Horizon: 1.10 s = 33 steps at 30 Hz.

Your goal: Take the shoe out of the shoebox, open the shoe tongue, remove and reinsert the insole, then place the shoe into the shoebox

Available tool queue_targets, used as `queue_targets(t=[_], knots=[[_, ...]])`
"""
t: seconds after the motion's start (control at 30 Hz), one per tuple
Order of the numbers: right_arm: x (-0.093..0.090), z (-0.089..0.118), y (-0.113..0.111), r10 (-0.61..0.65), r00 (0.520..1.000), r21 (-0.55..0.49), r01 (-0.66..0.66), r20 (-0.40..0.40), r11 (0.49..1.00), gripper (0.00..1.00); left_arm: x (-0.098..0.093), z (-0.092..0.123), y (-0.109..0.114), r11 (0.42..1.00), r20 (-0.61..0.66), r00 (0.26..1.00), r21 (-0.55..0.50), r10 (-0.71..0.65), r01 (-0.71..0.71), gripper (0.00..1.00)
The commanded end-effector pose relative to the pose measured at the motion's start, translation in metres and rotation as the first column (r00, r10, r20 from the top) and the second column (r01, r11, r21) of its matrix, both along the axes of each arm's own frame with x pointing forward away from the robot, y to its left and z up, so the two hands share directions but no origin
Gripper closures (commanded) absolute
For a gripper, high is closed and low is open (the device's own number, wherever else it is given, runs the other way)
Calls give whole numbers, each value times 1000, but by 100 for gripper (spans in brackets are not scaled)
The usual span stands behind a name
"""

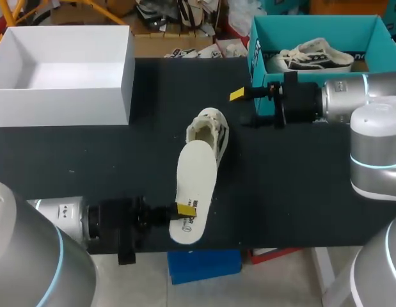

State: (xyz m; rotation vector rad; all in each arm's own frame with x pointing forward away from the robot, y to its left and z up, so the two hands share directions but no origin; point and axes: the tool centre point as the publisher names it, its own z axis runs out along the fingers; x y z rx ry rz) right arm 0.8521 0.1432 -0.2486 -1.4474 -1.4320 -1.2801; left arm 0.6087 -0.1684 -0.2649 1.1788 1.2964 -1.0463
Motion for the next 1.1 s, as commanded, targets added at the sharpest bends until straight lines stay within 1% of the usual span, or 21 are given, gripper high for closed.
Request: queue_targets(t=[0.03, 0.1, 0.17, 0.23, 0.37, 0.53, 0.63, 0.7, 0.97, 1.03, 1.1], knots=[[-1, -1, 1, -3, 1000, 1, 3, 1, 1000, 0, -3, -8, -10, 1000, 21, 1000, 2, 1, -1, 100], [-1, -1, 1, -3, 1000, 1, 3, 1, 1000, 0, 1, -12, -11, 1000, 67, 998, 13, 5, -6, 100], [-1, -1, 1, -3, 1000, 1, 3, 1, 1000, 0, 9, -13, -11, 1000, 83, 996, -11, 18, -17, 100], [-1, -1, 1, -3, 1000, 1, 3, 1, 1000, 0, 16, -15, -10, 1000, 122, 992, -7, 31, -31, 100], [-1, -1, 1, -3, 1000, 1, 3, 1, 1000, 0, 32, -19, -7, 999, 125, 991, -18, 47, -45, 100], [-1, -1, 1, -3, 1000, 1, 3, 1, 1000, 0, 61, -25, -5, 998, 121, 991, -20, 58, -56, 100], [-1, -1, 1, -3, 1000, 1, 3, 1, 1000, 0, 80, -26, -6, 999, 108, 993, 1, 51, -52, 100], [-1, -1, 1, -3, 1000, 1, 3, 1, 1000, 0, 92, -23, -7, 999, 131, 990, 19, 47, -50, 100], [-1, -1, 1, -3, 1000, 1, 3, 1, 1000, 0, 141, -14, -13, 998, 149, 987, 19, 57, -60, 100], [-1, -1, 1, -3, 1000, 1, 3, 1, 1000, 0, 153, -11, -14, 998, 155, 986, 7, 68, -70, 100], [-1, -1, 1, -3, 1000, 1, 3, 1, 1000, 0, 161, -10, -14, 997, 152, 985, -6, 80, -80, 100]])
